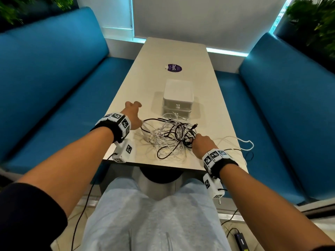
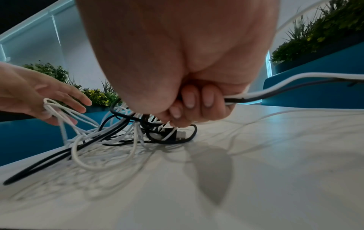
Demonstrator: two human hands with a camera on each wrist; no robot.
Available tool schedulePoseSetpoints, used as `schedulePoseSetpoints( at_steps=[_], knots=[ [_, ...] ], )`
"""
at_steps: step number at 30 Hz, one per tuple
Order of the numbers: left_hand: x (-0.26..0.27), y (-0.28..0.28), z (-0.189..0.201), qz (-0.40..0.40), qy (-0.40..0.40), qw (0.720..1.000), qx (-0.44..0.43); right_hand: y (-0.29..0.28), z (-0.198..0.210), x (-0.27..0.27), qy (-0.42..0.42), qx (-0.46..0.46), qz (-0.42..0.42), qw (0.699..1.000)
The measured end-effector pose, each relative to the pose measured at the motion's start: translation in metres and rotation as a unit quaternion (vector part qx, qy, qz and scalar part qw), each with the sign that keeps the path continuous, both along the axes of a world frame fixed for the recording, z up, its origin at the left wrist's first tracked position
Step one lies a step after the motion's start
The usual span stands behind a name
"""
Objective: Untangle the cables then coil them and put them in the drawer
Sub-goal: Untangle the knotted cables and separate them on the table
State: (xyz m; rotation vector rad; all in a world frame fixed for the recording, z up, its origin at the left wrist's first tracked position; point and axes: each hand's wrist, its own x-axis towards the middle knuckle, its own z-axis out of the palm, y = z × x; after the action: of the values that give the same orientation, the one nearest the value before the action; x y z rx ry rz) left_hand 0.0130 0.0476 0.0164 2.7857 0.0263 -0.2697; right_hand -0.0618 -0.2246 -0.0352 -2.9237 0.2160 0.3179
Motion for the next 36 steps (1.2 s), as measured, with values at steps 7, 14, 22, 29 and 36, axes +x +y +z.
schedulePoseSetpoints(
  at_steps=[7, 14, 22, 29, 36],
  knots=[
    [-0.024, -0.054, 0.005, -0.101, -0.171, 0.978, -0.063, 0.002, 0.002, -0.002, -0.032, 0.017, -0.013, 0.999],
    [-0.055, -0.123, -0.049, -0.256, -0.169, 0.952, -0.003, -0.001, 0.001, -0.005, -0.040, 0.043, -0.020, 0.998],
    [-0.034, -0.100, -0.053, -0.193, -0.237, 0.952, 0.022, -0.017, 0.006, -0.001, -0.078, 0.063, -0.010, 0.995],
    [-0.027, -0.070, -0.068, -0.136, -0.225, 0.963, 0.054, -0.040, 0.011, 0.006, -0.082, 0.093, -0.029, 0.992],
    [-0.034, -0.091, -0.059, -0.197, -0.194, 0.961, -0.023, -0.047, 0.012, 0.003, -0.078, 0.092, -0.022, 0.992]
  ],
)
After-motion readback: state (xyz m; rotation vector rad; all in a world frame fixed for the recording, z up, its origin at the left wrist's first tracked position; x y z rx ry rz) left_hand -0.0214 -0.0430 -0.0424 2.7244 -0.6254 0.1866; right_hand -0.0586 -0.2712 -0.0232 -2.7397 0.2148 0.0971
